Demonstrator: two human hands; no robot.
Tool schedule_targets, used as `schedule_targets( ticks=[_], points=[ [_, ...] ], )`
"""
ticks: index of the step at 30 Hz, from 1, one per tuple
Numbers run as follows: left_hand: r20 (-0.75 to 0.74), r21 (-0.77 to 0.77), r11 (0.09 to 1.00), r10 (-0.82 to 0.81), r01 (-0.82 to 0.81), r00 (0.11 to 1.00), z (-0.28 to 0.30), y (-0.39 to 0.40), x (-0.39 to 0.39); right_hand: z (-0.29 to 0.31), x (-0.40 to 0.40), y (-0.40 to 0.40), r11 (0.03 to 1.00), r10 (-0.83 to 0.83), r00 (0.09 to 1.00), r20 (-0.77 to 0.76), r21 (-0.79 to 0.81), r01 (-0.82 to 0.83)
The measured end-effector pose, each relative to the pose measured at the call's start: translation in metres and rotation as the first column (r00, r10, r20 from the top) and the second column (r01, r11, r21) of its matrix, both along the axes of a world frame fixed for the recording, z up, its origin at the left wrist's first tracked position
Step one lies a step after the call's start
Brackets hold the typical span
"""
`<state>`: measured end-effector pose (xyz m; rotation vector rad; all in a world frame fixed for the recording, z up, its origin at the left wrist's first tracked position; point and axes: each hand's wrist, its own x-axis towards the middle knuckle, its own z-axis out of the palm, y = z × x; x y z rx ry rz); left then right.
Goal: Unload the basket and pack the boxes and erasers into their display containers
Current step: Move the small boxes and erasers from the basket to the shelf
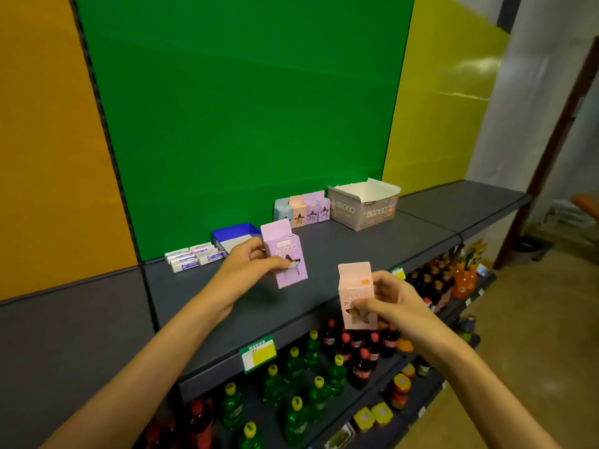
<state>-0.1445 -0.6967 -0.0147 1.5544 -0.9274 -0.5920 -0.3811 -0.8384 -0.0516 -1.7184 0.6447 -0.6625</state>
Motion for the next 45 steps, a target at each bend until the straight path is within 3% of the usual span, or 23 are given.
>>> schedule_targets(
  ticks=[6, 14, 21, 31, 42, 45],
  points=[
    [0.18, 0.065, 0.992, 0.091, -0.104, 0.979, 0.013, -0.073, 0.049, 0.037, 0.045, -0.108, 0.984, 0.036, 0.994, -0.101, -0.169, -0.052],
    [0.26, 0.08, 0.956, 0.253, -0.282, 0.932, 0.007, -0.141, 0.089, 0.051, 0.117, -0.203, 0.946, 0.146, 0.955, -0.259, -0.245, -0.211],
    [0.364, 0.163, 0.89, 0.346, -0.425, 0.865, -0.004, -0.204, 0.107, 0.043, 0.195, -0.274, 0.741, 0.088, 0.902, -0.422, -0.578, -0.343],
    [0.469, 0.276, 0.754, 0.436, -0.597, 0.768, -0.04, -0.265, 0.13, 0.029, 0.276, -0.317, 0.647, 0.195, 0.88, -0.432, -0.618, -0.447],
    [0.472, 0.2, 0.646, 0.595, -0.736, 0.651, -0.041, -0.278, 0.13, 0.008, 0.305, -0.332, 0.59, 0.228, 0.882, -0.412, -0.663, -0.461],
    [0.475, 0.209, 0.619, 0.612, -0.757, 0.632, -0.037, -0.275, 0.123, 0.011, 0.3, -0.333, 0.503, 0.216, 0.889, -0.403, -0.735, -0.455]
  ],
)
